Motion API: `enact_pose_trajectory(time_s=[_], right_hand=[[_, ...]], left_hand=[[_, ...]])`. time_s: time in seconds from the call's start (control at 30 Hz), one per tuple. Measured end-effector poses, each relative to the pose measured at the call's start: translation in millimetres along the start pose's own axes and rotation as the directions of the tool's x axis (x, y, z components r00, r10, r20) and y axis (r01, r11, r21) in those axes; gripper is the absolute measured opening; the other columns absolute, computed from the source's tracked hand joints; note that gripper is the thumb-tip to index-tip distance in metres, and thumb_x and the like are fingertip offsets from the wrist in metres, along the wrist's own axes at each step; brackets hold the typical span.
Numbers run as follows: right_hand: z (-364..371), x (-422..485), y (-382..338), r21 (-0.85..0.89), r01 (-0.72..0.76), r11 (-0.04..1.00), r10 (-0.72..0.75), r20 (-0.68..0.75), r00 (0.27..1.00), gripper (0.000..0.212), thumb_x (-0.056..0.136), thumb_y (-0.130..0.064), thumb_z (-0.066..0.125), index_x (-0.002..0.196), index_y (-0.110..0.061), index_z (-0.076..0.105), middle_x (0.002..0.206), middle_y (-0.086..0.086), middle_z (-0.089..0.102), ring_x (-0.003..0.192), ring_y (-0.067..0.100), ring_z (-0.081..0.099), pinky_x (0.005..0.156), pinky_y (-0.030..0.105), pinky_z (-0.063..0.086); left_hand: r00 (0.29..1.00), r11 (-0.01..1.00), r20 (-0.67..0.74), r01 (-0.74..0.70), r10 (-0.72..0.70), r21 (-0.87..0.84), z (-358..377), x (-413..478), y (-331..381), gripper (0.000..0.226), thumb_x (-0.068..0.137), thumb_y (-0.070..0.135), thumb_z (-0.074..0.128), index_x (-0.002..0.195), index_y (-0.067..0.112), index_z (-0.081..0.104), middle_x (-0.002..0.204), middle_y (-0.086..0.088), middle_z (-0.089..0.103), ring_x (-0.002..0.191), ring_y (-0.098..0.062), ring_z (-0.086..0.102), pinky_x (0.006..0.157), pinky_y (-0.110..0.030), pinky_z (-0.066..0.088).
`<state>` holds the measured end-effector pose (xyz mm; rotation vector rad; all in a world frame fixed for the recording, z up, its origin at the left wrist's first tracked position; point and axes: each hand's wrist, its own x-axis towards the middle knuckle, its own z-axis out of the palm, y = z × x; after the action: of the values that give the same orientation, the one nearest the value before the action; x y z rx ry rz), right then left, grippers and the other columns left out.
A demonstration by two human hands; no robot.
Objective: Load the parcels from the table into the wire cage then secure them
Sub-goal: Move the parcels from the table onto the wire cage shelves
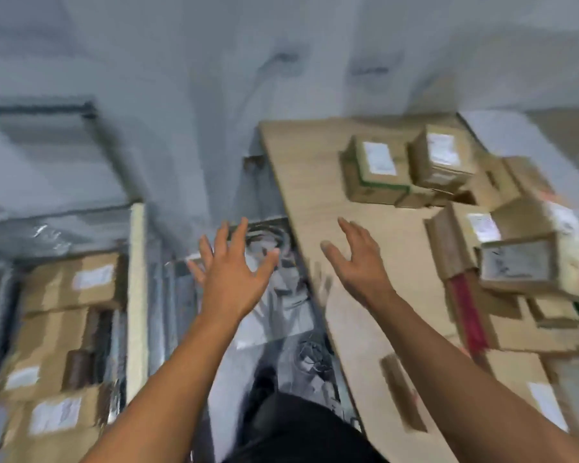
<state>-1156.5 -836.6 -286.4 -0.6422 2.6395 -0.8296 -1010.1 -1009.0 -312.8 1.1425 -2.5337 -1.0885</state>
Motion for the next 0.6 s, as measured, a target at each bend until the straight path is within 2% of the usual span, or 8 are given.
enact_pose_trajectory(time_s=[0.17, 0.27, 0.37, 0.47, 0.6], right_hand=[[-60.6, 19.5, 50.4, 0.179, -0.125, 0.976, 0.158, -0.183, 0.970, 0.067, 0.101, -0.053, 0.054, 0.160, -0.029, 0.032, 0.169, 0.004, 0.026, 0.157, 0.020, 0.017, 0.127, 0.049, 0.014], [-80.2, 25.8, 70.8, 0.257, -0.159, 0.953, 0.220, -0.227, 0.949, 0.069, 0.100, -0.055, 0.054, 0.161, -0.030, 0.031, 0.169, 0.004, 0.025, 0.157, 0.019, 0.016, 0.127, 0.050, 0.015], [-95.3, 35.4, 84.2, 0.294, -0.200, 0.935, 0.275, -0.239, 0.931, 0.070, 0.100, -0.056, 0.054, 0.161, -0.029, 0.031, 0.168, 0.003, 0.028, 0.156, 0.019, 0.019, 0.126, 0.048, 0.018], [-103.5, 50.2, 94.6, 0.307, -0.232, 0.923, 0.310, -0.237, 0.921, 0.071, 0.100, -0.056, 0.054, 0.160, -0.027, 0.033, 0.167, 0.001, 0.031, 0.155, 0.019, 0.022, 0.126, 0.046, 0.021], [-107.4, 83.8, 101.5, 0.288, -0.256, 0.923, 0.323, -0.216, 0.922, 0.071, 0.099, -0.057, 0.055, 0.160, -0.027, 0.033, 0.166, 0.001, 0.031, 0.155, 0.020, 0.022, 0.125, 0.042, 0.022]], left_hand=[[0.973, 0.984, 0.169, -0.171, 0.159, 0.058, 49.7, 40.2, 85.1, 0.085, 0.089, 0.078, 0.047, 0.162, 0.045, 0.017, 0.173, 0.004, 0.008, 0.159, -0.034, -0.002, 0.123, -0.062, 0.004], [0.948, 0.972, 0.232, -0.231, 0.216, 0.037, 73.6, 54.4, 123.1, 0.084, 0.091, 0.075, 0.048, 0.162, 0.040, 0.020, 0.173, 0.001, 0.010, 0.159, -0.033, 0.000, 0.125, -0.057, 0.006], [0.921, 0.961, 0.282, -0.274, 0.270, -0.027, 94.4, 71.6, 150.8, 0.080, 0.095, 0.070, 0.049, 0.163, 0.035, 0.023, 0.172, -0.004, 0.012, 0.159, -0.029, 0.005, 0.127, -0.054, 0.014], [0.916, 0.960, 0.289, -0.272, 0.278, -0.060, 117.3, 97.9, 171.0, 0.076, 0.099, 0.065, 0.049, 0.162, 0.030, 0.025, 0.171, -0.007, 0.016, 0.158, -0.028, 0.012, 0.126, -0.052, 0.020], [0.948, 0.976, 0.256, -0.152, 0.188, -0.157, 148.3, 149.7, 192.2, 0.077, 0.100, 0.058, 0.053, 0.163, 0.023, 0.023, 0.169, -0.011, 0.021, 0.156, -0.031, 0.021, 0.125, -0.053, 0.023]])
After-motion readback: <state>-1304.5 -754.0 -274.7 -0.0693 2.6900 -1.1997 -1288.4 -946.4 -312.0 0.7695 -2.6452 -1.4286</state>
